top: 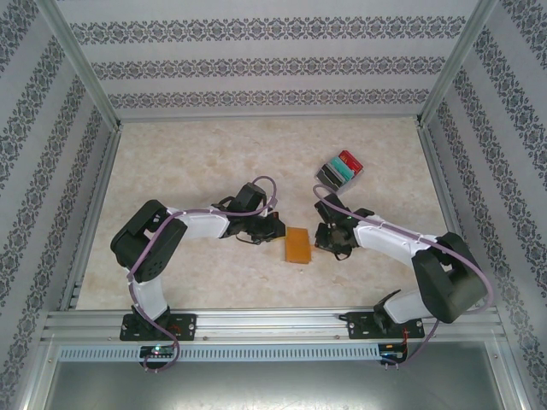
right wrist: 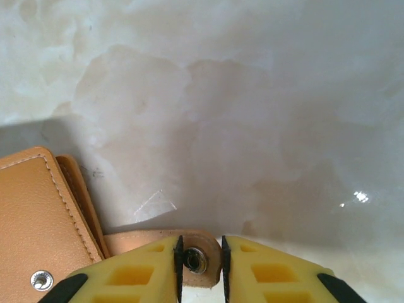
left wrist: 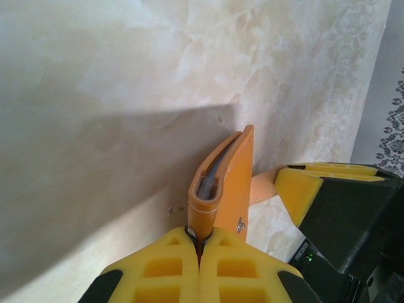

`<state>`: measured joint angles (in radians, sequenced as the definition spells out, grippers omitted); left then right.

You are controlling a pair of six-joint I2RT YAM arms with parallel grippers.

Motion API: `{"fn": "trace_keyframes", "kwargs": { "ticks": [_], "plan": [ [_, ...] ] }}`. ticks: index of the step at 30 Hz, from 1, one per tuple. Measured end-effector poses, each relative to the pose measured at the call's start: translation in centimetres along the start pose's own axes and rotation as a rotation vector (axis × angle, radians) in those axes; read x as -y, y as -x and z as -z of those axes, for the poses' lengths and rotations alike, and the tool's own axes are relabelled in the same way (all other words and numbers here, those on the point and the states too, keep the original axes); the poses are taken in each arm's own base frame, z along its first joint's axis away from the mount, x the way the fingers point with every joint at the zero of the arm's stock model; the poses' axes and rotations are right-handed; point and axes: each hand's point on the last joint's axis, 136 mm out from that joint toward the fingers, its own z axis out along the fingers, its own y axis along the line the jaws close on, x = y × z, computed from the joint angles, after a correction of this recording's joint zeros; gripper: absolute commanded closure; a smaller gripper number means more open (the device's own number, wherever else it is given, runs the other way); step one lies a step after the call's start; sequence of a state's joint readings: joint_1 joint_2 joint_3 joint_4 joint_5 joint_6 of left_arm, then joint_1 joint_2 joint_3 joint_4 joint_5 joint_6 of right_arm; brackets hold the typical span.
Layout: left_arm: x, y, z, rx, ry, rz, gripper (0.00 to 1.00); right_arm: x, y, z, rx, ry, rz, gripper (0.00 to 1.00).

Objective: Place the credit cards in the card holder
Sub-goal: Open the button on the card holder, then place the card holder at the bottom-center of the table.

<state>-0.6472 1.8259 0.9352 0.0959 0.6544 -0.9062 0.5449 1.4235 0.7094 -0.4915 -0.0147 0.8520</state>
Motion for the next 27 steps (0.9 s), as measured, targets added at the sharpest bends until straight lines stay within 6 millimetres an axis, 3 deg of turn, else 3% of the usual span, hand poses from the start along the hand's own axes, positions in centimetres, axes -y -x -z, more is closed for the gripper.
{"fn": "trace_keyframes", "kwargs": {
  "ticks": [10,13,14,16,17,22,27],
  "plan": [
    [-0.6,0.0,0.1,-0.004,0.040,-0.004,0.96,0.0,-0.8,-0.8,-0.048,-0.024,0.079,0.75],
    [-0.7,0.3,0.2,0.006,0.063,-0.005,0.79,-0.4,-1.2,-1.0,-0.056,-0.052,0.140,0.75],
    [-0.8,0.5,0.3,0.013,0.076,-0.006,0.67,-0.5,-1.4,-1.0,-0.056,-0.066,0.163,0.75],
    [-1.2,0.7,0.4,0.027,0.111,-0.003,0.59,-0.6,-1.5,-1.0,-0.052,-0.100,0.196,0.75],
    [-1.6,0.9,0.6,0.037,0.134,-0.001,0.50,-0.6,-1.5,-1.0,-0.048,-0.116,0.209,0.75],
    [-2.8,1.3,1.9,0.080,0.222,0.001,0.43,-0.6,-1.3,-0.7,-0.040,-0.131,0.226,0.70],
    [-1.3,2.3,4.3,0.149,0.246,-0.051,0.41,-1.6,-0.3,0.9,0.006,-0.066,0.206,0.66]
  ]
}}
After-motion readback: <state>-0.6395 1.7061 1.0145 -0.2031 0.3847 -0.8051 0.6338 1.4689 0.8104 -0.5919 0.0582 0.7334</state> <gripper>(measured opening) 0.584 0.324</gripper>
